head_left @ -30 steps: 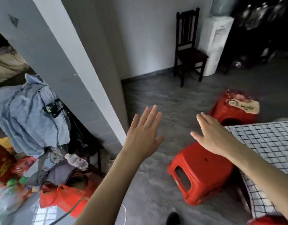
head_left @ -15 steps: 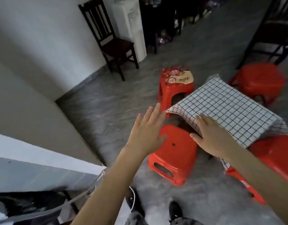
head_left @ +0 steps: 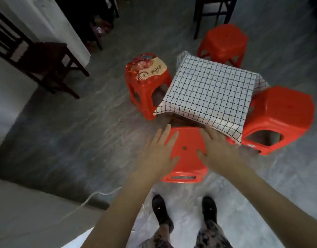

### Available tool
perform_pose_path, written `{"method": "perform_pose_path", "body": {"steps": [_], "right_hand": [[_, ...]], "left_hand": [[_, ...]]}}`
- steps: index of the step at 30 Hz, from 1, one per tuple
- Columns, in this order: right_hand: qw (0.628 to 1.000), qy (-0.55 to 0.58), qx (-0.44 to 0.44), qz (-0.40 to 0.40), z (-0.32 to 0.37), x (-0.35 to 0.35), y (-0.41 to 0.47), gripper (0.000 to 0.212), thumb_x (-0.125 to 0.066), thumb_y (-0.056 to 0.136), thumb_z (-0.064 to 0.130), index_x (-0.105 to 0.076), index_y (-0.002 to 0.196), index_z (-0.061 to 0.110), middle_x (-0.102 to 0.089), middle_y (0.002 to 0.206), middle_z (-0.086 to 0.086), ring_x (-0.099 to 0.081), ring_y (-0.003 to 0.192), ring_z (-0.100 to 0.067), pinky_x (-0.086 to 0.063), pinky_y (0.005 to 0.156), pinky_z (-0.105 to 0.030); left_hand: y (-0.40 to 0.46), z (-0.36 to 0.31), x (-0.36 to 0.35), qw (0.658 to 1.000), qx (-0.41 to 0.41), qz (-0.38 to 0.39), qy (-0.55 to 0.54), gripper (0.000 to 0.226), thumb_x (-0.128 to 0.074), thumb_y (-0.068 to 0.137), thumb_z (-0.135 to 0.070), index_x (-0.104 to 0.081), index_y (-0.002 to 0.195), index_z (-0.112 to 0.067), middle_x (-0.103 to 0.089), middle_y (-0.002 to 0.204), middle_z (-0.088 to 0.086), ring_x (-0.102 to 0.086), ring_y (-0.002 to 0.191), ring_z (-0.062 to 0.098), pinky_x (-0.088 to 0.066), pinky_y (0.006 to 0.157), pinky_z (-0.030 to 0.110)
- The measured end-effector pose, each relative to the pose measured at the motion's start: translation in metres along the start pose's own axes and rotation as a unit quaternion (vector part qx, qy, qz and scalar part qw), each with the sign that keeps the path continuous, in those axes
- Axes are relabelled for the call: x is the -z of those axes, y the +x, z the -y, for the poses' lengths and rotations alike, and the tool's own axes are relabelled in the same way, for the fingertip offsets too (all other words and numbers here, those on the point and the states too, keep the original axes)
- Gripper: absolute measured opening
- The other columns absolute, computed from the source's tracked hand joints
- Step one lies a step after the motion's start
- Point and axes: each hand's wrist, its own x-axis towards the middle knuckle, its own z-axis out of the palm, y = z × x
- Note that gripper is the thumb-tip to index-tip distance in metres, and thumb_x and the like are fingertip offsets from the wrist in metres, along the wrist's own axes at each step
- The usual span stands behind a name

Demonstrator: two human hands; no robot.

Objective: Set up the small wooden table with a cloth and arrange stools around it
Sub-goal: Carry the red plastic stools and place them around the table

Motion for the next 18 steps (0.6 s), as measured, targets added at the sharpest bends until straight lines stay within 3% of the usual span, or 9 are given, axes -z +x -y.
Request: {"method": "perform_pose_path", "body": {"steps": [2,6,10,14,18], "right_hand": [[1.0,0.005,-0.015,-0.005,0.004,-0.02,0.004,0.072,-0.048,0.094,0.044,-0.018,0.154,0.017,-0.007,0.163,-0.004,-0.011,0.147,-0.026,-0.017,0.116,-0.041],[0.998,0.033,-0.061,0.007,-0.01,-0.07,0.017,0.074,-0.056,0.09,0.038,-0.023,0.153,0.016,-0.014,0.161,-0.005,-0.019,0.145,-0.028,-0.036,0.11,-0.045],[0.997,0.021,-0.066,0.04,-0.034,-0.13,0.038,0.073,-0.057,0.09,0.036,-0.026,0.152,0.015,-0.014,0.162,-0.006,-0.023,0.144,-0.029,-0.04,0.107,-0.044],[0.996,0.009,-0.06,0.072,-0.06,-0.196,0.07,0.088,-0.066,0.083,0.04,-0.018,0.154,0.018,-0.001,0.162,-0.011,-0.015,0.147,-0.034,-0.035,0.111,-0.048],[0.992,-0.037,-0.044,0.114,-0.078,-0.255,0.107,0.117,-0.073,0.07,0.056,0.005,0.153,0.033,0.025,0.158,-0.009,0.01,0.148,-0.035,-0.02,0.117,-0.052]], "left_hand": [[0.015,0.015,-0.022,1.0,-0.02,0.021,-0.01,0.084,-0.051,0.093,-0.048,0.002,0.155,-0.029,0.018,0.162,-0.001,0.004,0.15,0.023,-0.011,0.12,0.05],[0.042,0.037,-0.083,0.998,-0.06,0.033,-0.013,0.087,-0.05,0.092,-0.049,0.007,0.155,-0.029,0.018,0.162,0.001,0.004,0.15,0.025,-0.011,0.12,0.051],[0.068,0.056,-0.159,0.997,-0.067,0.034,-0.017,0.087,-0.049,0.091,-0.05,0.006,0.155,-0.028,0.019,0.161,0.004,0.005,0.15,0.028,-0.013,0.119,0.052],[0.101,0.071,-0.24,0.997,-0.048,0.033,-0.043,0.094,-0.062,0.082,-0.05,-0.009,0.156,-0.025,0.012,0.162,0.01,-0.003,0.149,0.038,-0.021,0.115,0.056],[0.139,0.082,-0.306,0.997,0.022,0.061,-0.044,0.115,-0.073,0.068,-0.061,-0.004,0.156,-0.032,0.025,0.159,0.008,0.011,0.146,0.043,-0.012,0.115,0.064]]}}
